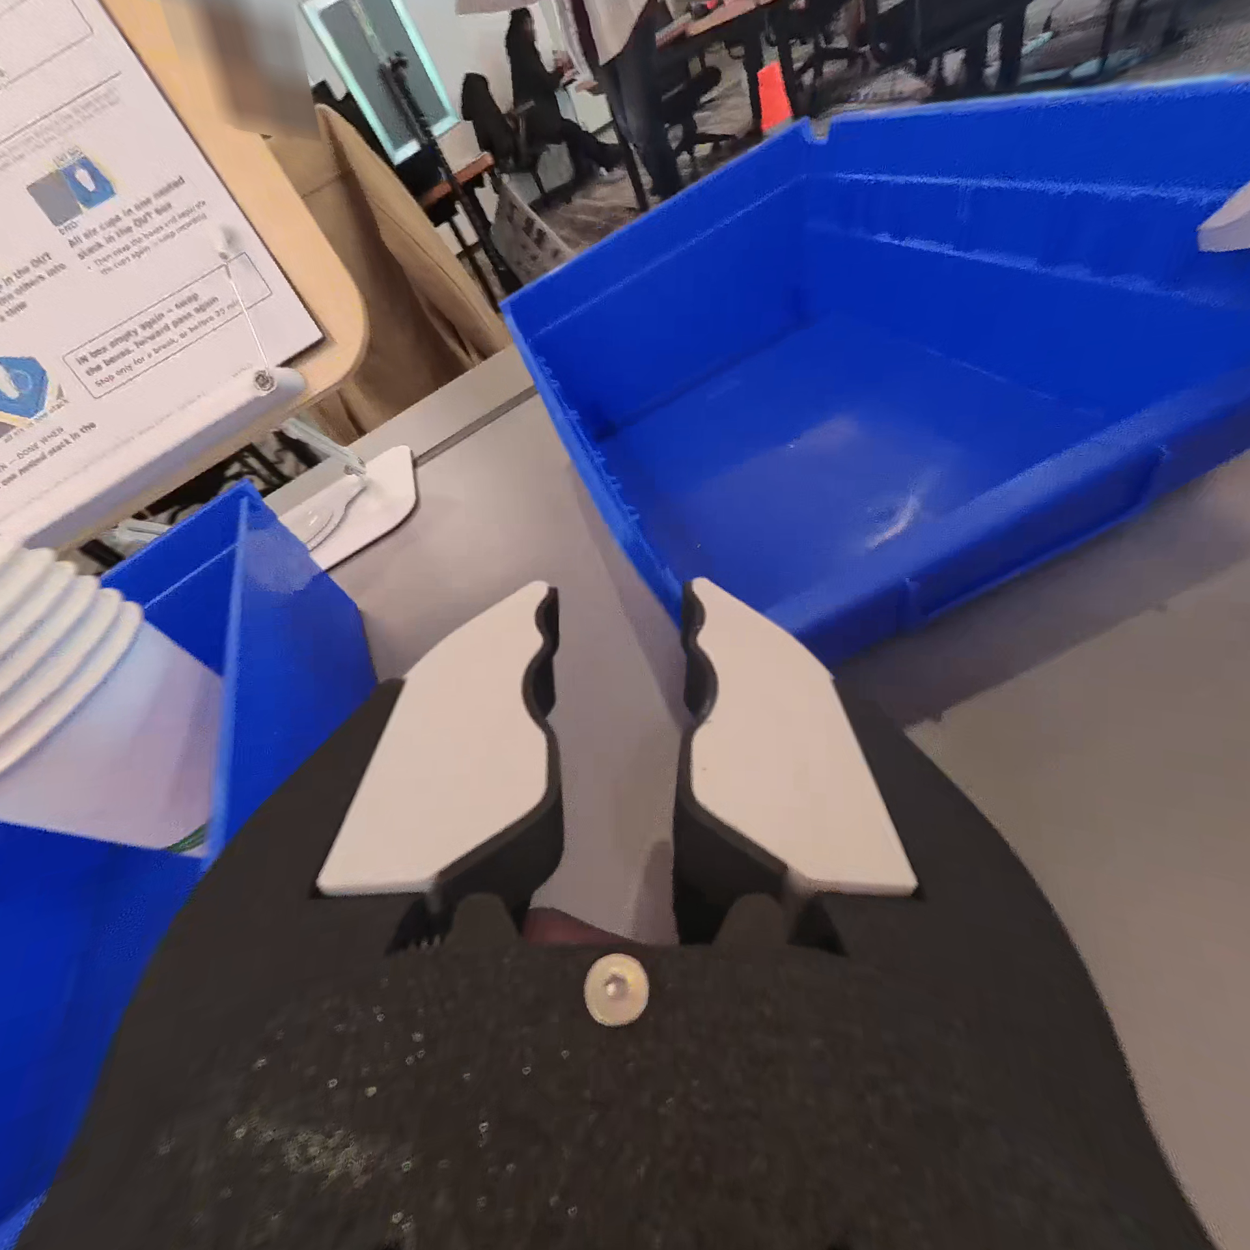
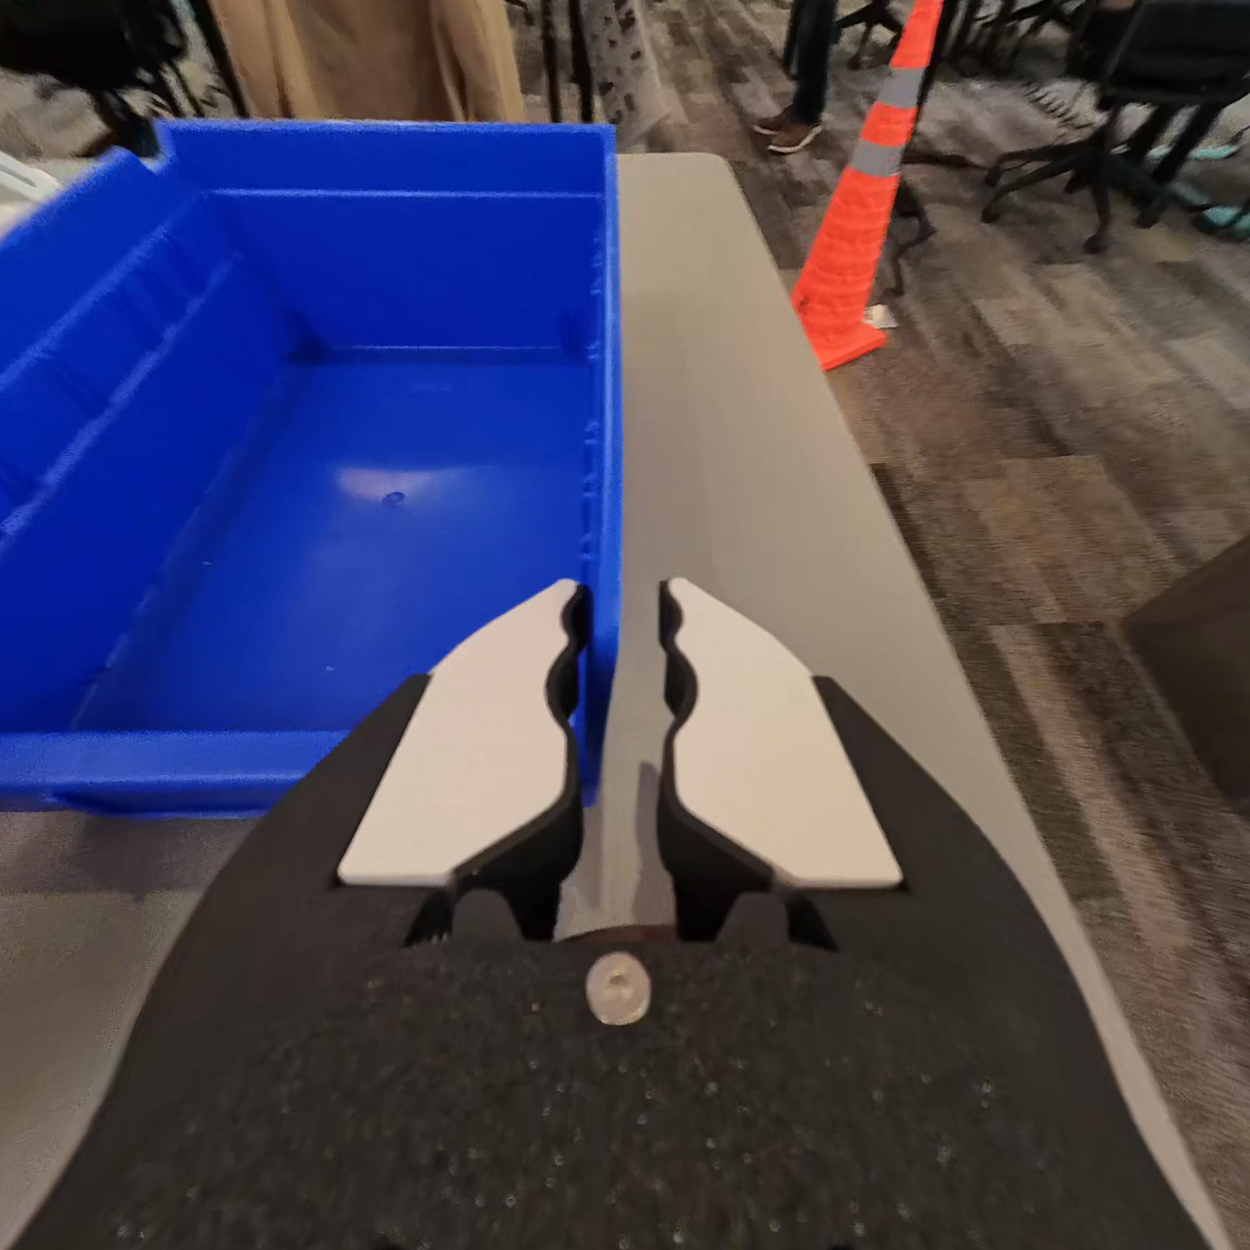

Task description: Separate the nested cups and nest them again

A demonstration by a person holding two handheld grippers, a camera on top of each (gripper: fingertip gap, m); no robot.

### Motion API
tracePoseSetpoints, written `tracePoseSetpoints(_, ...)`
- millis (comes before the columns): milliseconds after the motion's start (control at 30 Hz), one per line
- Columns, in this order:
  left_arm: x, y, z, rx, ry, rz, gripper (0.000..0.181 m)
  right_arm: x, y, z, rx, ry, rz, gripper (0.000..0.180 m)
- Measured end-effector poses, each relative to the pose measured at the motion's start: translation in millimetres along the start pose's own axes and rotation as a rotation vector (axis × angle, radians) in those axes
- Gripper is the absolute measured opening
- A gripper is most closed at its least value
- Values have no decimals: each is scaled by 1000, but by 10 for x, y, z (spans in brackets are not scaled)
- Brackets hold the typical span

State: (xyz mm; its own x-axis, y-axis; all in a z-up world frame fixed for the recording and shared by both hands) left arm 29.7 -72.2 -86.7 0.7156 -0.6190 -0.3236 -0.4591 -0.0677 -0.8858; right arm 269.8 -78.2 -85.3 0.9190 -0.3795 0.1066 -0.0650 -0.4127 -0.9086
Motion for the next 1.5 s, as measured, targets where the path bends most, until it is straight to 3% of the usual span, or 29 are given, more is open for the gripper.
tracePoseSetpoints(100,-168,9,-402,-15,82,-23,35,24,-129,-176,27,189,-145,47)
tracePoseSetpoints(167,-381,48,-748,-23,145,-47,35,-111,-306,-420,118,263,-233,43)
tracePoseSetpoints(233,-719,163,-1107,-36,166,-95,39,-401,-458,-691,155,220,-261,46)
tracePoseSetpoints(333,-1406,518,-1558,-5,62,-251,42,-1156,-489,-1095,233,-152,-193,43)
tracePoseSetpoints(433,-1972,927,-1801,26,-89,-423,47,-2062,-265,-1249,138,-537,-121,45)
tracePoseSetpoints(533,-2216,1122,-1789,48,-131,-503,54,-2645,-66,-1119,42,-587,-113,49)
tracePoseSetpoints(600,-2263,1180,-1661,31,-138,-488,58,-2772,-24,-992,43,-514,-67,60)
tracePoseSetpoints(667,-2261,1240,-1491,-11,-128,-514,59,-2870,14,-915,12,-548,1,55)
tracePoseSetpoints(767,-2229,1282,-1324,-18,-102,-588,41,-3037,68,-875,8,-515,-55,51)
tracePoseSetpoints(833,-2251,1277,-1326,-20,-164,-604,19,-3035,35,-892,23,-412,-20,26)
tracePoseSetpoints(867,-2268,1283,-1346,-22,-198,-589,9,-3024,20,-891,11,-354,4,7)
tracePoseSetpoints(900,-2287,1298,-1369,-20,-229,-574,4,-3036,21,-906,10,-365,27,5)
tracePoseSetpoints(1133,-2714,1460,-1644,-47,-258,-564,1,-3547,60,-1188,9,-373,133,5)
tracePoseSetpoints(1300,-3281,1555,-1930,-53,-358,-449,1,-4278,-25,-1310,21,-368,102,5)
tracePoseSetpoints(1500,-4035,1857,-2168,-77,-315,-420,1,-5082,-51,-1486,-19,-336,111,5)
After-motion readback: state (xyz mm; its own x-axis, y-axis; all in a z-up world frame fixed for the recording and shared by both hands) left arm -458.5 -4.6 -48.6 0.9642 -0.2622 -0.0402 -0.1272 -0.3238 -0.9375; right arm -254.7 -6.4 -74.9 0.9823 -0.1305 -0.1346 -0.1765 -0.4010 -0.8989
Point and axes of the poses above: each gripper's, where its closed fingertips meet, z out along the fingers, y out of its underside, x = y × z across the jaws, the point moved 10 cm from there along -z, back along the fingers, and after that the axes turned 13 degrees about y, right-handed, at the moved point
